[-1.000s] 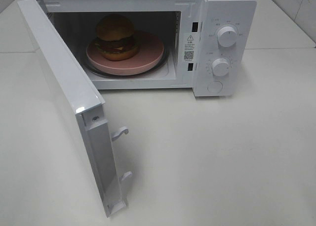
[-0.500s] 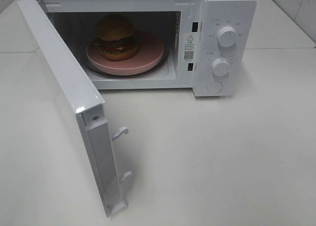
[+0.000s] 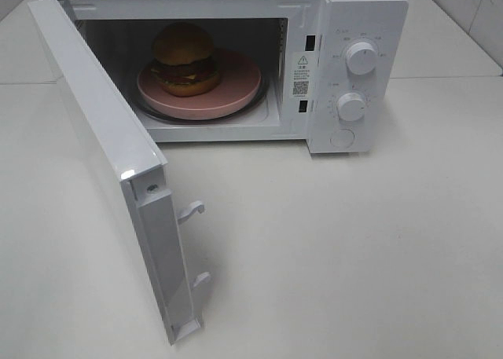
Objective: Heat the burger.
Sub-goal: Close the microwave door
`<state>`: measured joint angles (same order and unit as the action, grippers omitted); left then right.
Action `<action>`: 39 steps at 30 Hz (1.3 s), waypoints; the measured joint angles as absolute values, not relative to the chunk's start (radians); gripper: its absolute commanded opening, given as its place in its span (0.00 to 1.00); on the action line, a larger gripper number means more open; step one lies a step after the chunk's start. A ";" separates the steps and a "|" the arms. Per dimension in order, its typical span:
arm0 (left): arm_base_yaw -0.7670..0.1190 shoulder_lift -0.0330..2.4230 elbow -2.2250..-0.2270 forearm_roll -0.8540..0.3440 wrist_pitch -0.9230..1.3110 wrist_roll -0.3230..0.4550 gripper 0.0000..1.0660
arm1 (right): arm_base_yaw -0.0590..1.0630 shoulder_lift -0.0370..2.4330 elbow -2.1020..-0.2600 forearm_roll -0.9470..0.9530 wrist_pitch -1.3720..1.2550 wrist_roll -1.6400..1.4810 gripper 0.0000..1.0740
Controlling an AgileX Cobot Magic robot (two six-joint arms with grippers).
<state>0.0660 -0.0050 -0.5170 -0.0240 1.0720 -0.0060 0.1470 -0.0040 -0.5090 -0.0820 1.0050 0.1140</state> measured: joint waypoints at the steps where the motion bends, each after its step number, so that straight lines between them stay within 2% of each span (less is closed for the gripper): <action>1: 0.066 -0.005 -0.517 -0.024 1.072 -0.006 0.94 | 0.147 -0.004 -0.509 -0.082 1.005 0.114 0.71; 39: 0.066 -0.005 -0.517 -0.024 1.072 -0.006 0.94 | 0.143 -0.004 -0.492 -0.082 0.975 0.114 0.69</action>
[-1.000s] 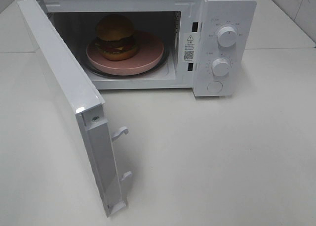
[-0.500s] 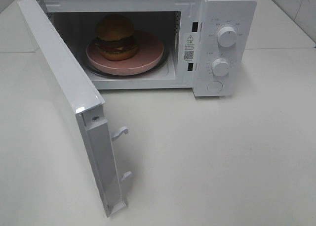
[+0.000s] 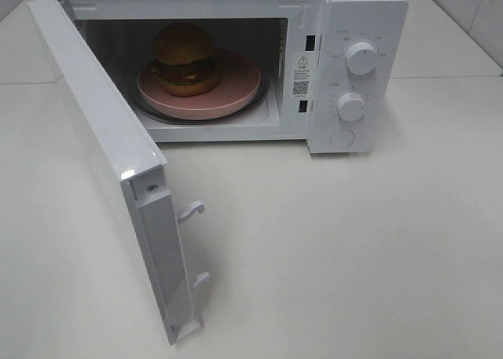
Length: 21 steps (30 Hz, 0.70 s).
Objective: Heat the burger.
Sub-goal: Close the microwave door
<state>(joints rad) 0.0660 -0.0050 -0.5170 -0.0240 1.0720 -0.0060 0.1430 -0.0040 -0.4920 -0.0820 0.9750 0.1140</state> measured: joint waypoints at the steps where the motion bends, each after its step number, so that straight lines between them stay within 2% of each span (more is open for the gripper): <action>1: 0.066 -0.005 -0.517 -0.024 1.072 -0.006 0.94 | 0.143 -0.004 -0.492 -0.082 0.975 0.114 0.69; 17: 0.066 -0.005 -0.517 -0.021 1.072 -0.006 0.94 | 0.143 -0.004 -0.492 -0.082 0.975 0.114 0.69; 21: 0.066 0.016 -0.517 -0.021 1.072 -0.007 0.89 | 0.143 -0.004 -0.492 -0.082 0.975 0.114 0.69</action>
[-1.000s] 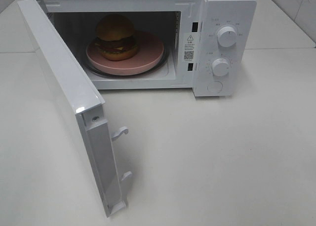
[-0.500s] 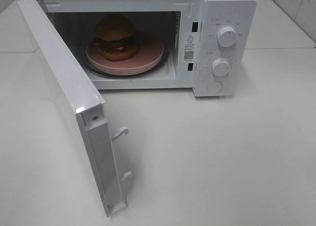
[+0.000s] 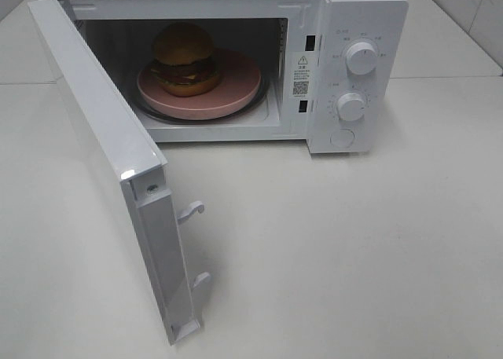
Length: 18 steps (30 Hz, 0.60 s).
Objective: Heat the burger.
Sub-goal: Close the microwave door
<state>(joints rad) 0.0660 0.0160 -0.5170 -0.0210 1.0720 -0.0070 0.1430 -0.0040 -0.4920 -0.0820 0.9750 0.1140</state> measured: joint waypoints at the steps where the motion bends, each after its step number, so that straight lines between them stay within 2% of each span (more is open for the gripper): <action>1: 0.066 0.033 -0.519 -0.023 1.072 -0.007 0.83 | 0.143 -0.004 -0.492 -0.082 0.975 0.114 0.69; 2: 0.066 0.033 -0.519 -0.023 1.072 -0.007 0.83 | 0.143 -0.004 -0.492 -0.082 0.975 0.114 0.69; 3: 0.066 0.051 -0.531 -0.022 1.065 -0.007 0.73 | 0.143 -0.004 -0.492 -0.082 0.975 0.114 0.69; 4: 0.066 0.051 -0.531 -0.022 1.065 -0.007 0.73 | 0.143 -0.004 -0.492 -0.082 0.975 0.114 0.69; 5: 0.066 0.061 -0.539 -0.020 1.055 -0.007 0.66 | 0.143 -0.004 -0.492 -0.082 0.975 0.114 0.69; 6: 0.066 0.078 -0.552 -0.010 1.030 -0.007 0.52 | 0.143 -0.004 -0.492 -0.082 0.975 0.114 0.69; 7: 0.066 0.078 -0.552 -0.010 1.030 -0.007 0.52 | 0.143 -0.004 -0.492 -0.082 0.975 0.114 0.69; 8: 0.066 0.093 -0.557 0.000 1.008 -0.007 0.44 | 0.143 -0.004 -0.492 -0.082 0.975 0.114 0.69; 9: 0.066 0.093 -0.557 0.000 1.008 -0.007 0.44 | 0.143 -0.004 -0.492 -0.082 0.975 0.114 0.69; 11: 0.066 0.121 -0.556 0.000 0.971 -0.007 0.14 | 0.143 -0.004 -0.492 -0.082 0.975 0.114 0.69; 12: 0.066 0.121 -0.556 0.000 0.971 -0.007 0.14 | 0.143 -0.004 -0.492 -0.082 0.975 0.114 0.69; 14: 0.066 0.161 -0.540 0.000 0.902 -0.007 0.00 | 0.143 -0.004 -0.492 -0.082 0.975 0.114 0.69; 18: 0.066 0.209 -0.510 0.000 0.821 -0.007 0.00 | 0.143 -0.004 -0.492 -0.082 0.975 0.114 0.69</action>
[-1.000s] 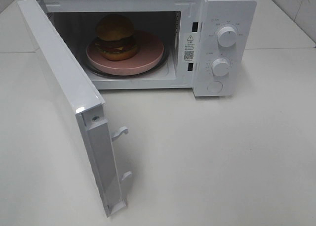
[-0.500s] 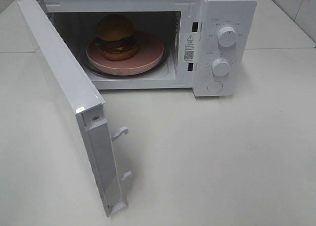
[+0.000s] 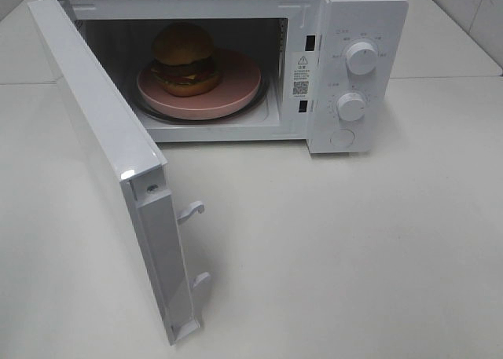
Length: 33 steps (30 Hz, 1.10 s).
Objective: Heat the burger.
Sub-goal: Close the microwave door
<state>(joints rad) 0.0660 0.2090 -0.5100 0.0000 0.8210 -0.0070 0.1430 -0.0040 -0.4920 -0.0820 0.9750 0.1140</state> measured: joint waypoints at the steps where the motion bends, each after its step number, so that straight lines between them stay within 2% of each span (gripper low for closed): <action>1: 0.066 0.243 -0.483 0.000 0.757 -0.007 0.00 | 0.143 -0.004 -0.492 -0.082 0.975 0.114 0.69; 6: 0.066 0.314 -0.412 0.000 0.586 -0.007 0.00 | 0.143 -0.004 -0.492 -0.082 0.975 0.114 0.69; 7: 0.066 0.347 -0.369 0.000 0.468 -0.007 0.00 | 0.143 -0.004 -0.492 -0.082 0.975 0.114 0.69; 9: 0.066 0.361 -0.349 0.000 0.417 -0.007 0.00 | 0.143 -0.004 -0.492 -0.082 0.975 0.114 0.69; 10: 0.066 0.397 -0.300 0.000 0.296 -0.007 0.00 | 0.143 -0.004 -0.492 -0.082 0.975 0.114 0.69; 11: 0.066 0.397 -0.300 0.000 0.296 -0.007 0.00 | 0.143 -0.004 -0.492 -0.082 0.975 0.114 0.69; 12: 0.066 0.435 -0.259 0.000 0.166 -0.007 0.00 | 0.143 -0.004 -0.492 -0.082 0.975 0.114 0.69; 14: 0.066 0.459 -0.246 0.000 0.107 -0.007 0.00 | 0.143 -0.004 -0.492 -0.082 0.975 0.114 0.69; 15: 0.066 0.514 -0.220 0.000 0.007 -0.007 0.00 | 0.143 -0.004 -0.492 -0.082 0.975 0.114 0.69; 23: 0.066 0.768 -0.204 0.000 -0.291 -0.007 0.00 | 0.143 -0.004 -0.492 -0.082 0.974 0.114 0.69; 27: 0.066 0.871 -0.204 0.011 -0.368 -0.007 0.00 | 0.143 -0.004 -0.492 -0.082 0.974 0.114 0.69; 30: 0.067 0.965 -0.204 0.043 -0.438 -0.011 0.00 | 0.143 -0.004 -0.492 -0.082 0.974 0.114 0.69; 33: 0.067 1.061 -0.204 0.116 -0.508 -0.058 0.00 | 0.143 -0.004 -0.492 -0.082 0.974 0.114 0.69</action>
<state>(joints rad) 0.0670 1.0610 -0.2040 0.1160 -0.5080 -0.0580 0.1430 -0.0040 -0.4920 -0.0820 0.9740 0.1140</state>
